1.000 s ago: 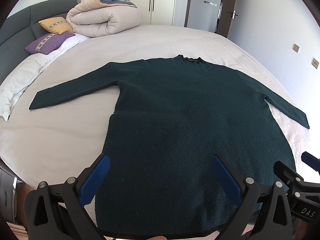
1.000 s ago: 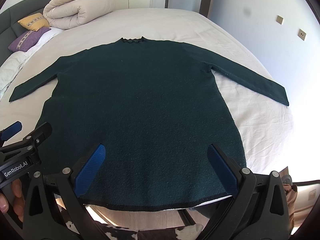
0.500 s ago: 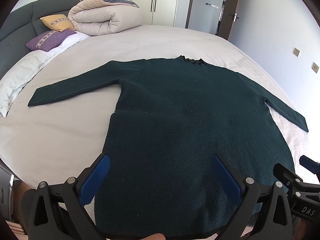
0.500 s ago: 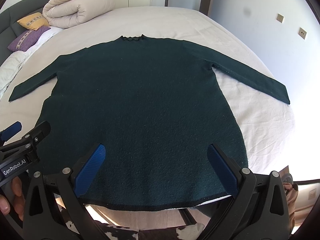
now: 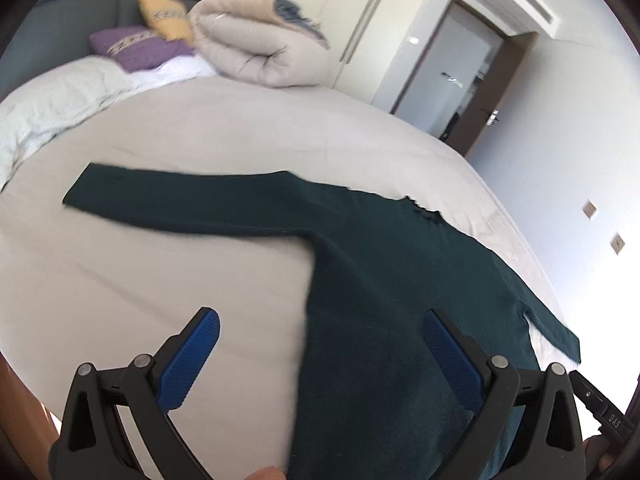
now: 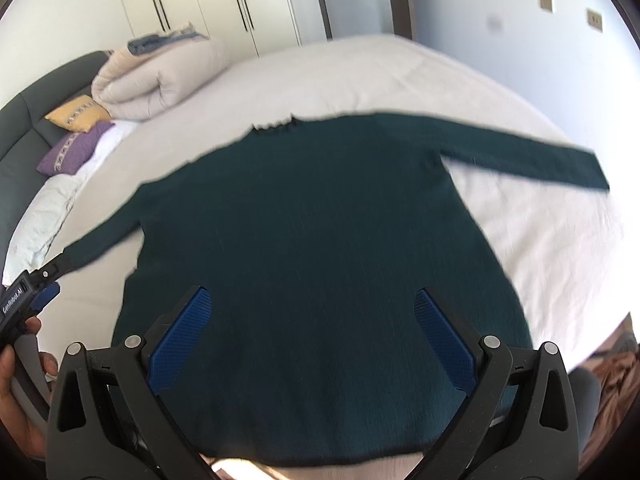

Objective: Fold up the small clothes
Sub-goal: 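Grasp the sweater sleeve cuff with the left gripper and lift it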

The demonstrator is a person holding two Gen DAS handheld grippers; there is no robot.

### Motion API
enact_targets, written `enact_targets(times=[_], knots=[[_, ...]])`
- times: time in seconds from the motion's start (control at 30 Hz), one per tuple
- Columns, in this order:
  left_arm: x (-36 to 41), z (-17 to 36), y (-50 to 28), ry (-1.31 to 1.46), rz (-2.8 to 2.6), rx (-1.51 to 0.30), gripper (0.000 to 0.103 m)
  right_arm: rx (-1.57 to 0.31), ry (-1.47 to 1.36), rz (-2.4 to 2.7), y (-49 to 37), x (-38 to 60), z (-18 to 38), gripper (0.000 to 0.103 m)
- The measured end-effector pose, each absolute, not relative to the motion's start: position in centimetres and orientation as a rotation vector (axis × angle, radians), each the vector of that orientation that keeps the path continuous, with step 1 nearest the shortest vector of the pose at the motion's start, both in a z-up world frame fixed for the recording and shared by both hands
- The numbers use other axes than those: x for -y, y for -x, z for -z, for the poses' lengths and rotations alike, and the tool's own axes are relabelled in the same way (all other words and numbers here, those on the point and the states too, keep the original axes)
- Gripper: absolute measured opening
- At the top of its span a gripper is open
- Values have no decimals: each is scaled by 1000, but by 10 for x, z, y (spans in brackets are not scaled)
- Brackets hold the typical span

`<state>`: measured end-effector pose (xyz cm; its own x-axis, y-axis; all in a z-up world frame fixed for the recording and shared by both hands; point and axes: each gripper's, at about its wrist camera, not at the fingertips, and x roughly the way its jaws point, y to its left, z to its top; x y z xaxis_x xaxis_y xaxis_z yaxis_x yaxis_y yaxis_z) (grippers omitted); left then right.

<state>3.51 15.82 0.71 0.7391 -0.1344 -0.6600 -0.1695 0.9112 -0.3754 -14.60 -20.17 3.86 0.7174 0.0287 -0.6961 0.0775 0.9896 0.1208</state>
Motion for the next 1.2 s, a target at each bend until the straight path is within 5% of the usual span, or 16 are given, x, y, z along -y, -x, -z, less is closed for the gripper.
enact_targets(times=[0.43, 0.73, 1.03, 1.13, 1.2], knots=[[-387, 71, -49, 1221, -266, -512, 103, -802, -31, -61, 93, 138, -51, 103], [-432, 119, -83, 1396, -265, -449, 80, -894, -38, -81, 61, 116, -23, 103], [-451, 129, -101, 1496, -326, -403, 77, -930, -62, -86, 41, 109, -5, 103], [-450, 129, -102, 1486, -343, -411, 60, -944, -97, -86, 37, 113, 1, 103], [-452, 135, -108, 1490, -361, -437, 25, -944, -105, -85, 35, 117, 3, 103]])
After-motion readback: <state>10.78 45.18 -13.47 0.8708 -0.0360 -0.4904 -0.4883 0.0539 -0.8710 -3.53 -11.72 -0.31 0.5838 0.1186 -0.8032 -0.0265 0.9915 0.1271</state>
